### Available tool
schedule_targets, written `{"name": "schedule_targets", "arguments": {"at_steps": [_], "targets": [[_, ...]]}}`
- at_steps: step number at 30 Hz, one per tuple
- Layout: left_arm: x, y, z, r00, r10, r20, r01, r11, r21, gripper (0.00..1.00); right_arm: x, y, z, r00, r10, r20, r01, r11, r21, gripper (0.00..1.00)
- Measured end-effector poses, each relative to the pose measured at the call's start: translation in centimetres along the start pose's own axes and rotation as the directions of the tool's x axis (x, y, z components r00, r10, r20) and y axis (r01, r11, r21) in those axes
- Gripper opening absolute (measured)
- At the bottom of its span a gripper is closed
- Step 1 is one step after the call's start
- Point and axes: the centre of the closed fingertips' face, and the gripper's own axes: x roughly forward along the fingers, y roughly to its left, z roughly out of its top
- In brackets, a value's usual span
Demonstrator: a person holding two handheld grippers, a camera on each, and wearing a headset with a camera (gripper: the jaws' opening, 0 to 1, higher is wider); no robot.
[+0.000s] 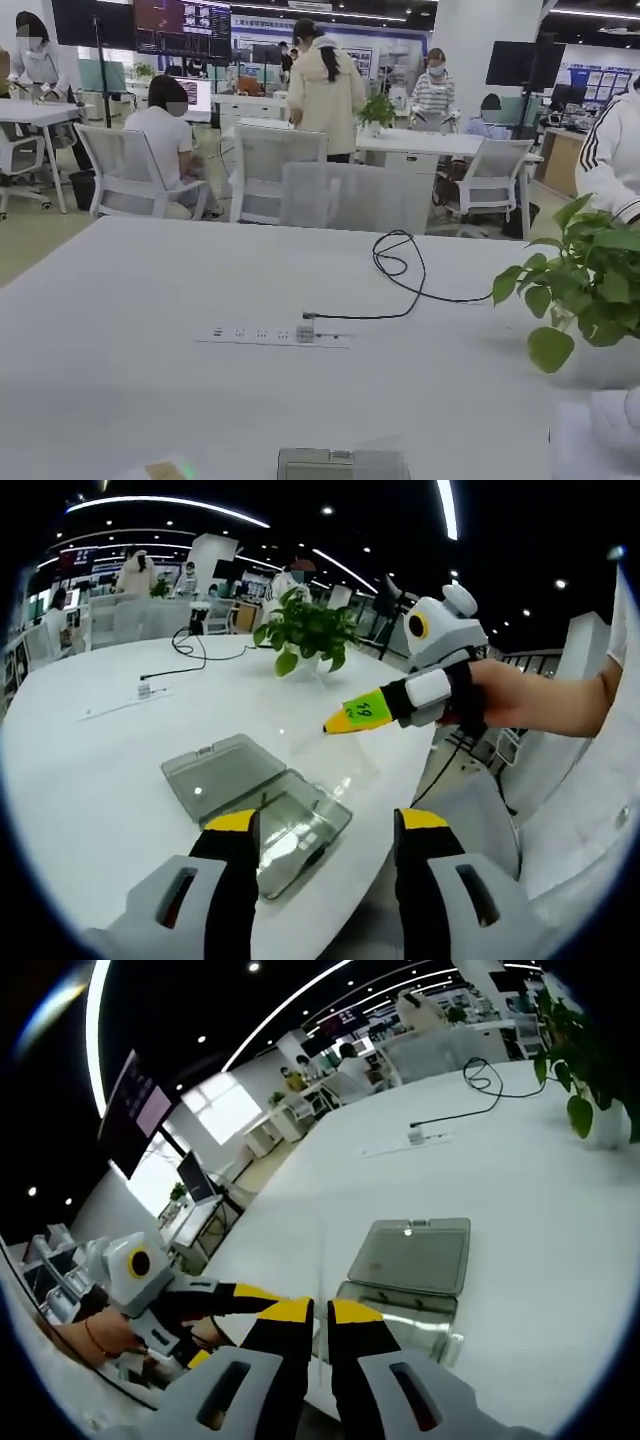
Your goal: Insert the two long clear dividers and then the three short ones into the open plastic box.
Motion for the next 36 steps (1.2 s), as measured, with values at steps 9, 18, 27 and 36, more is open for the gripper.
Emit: {"name": "schedule_targets", "arguments": {"at_steps": [9, 18, 27, 36], "targets": [[-0.7, 0.5, -2.3, 0.9990, -0.017, -0.041, 0.020, 0.997, 0.078, 0.70, 0.6, -3.2, -1.2, 0.9819, -0.107, -0.157, 0.120, 0.989, 0.080, 0.07], [-0.8, 0.0, -3.7, 0.9960, -0.061, -0.065, 0.072, 0.982, 0.174, 0.87, 1.5, -4.9, -3.3, 0.9334, -0.197, -0.300, 0.241, 0.964, 0.115, 0.07], [-1.1, 0.3, -5.0, 0.9906, -0.095, -0.098, 0.114, 0.972, 0.204, 0.95, 2.6, -6.0, -5.7, 0.8975, -0.235, -0.373, 0.326, 0.924, 0.201, 0.07], [-1.7, 0.4, -5.4, 0.9879, -0.122, -0.095, 0.139, 0.969, 0.203, 0.96, 3.6, -7.2, -7.3, 0.8759, -0.262, -0.405, 0.375, 0.899, 0.228, 0.07]]}}
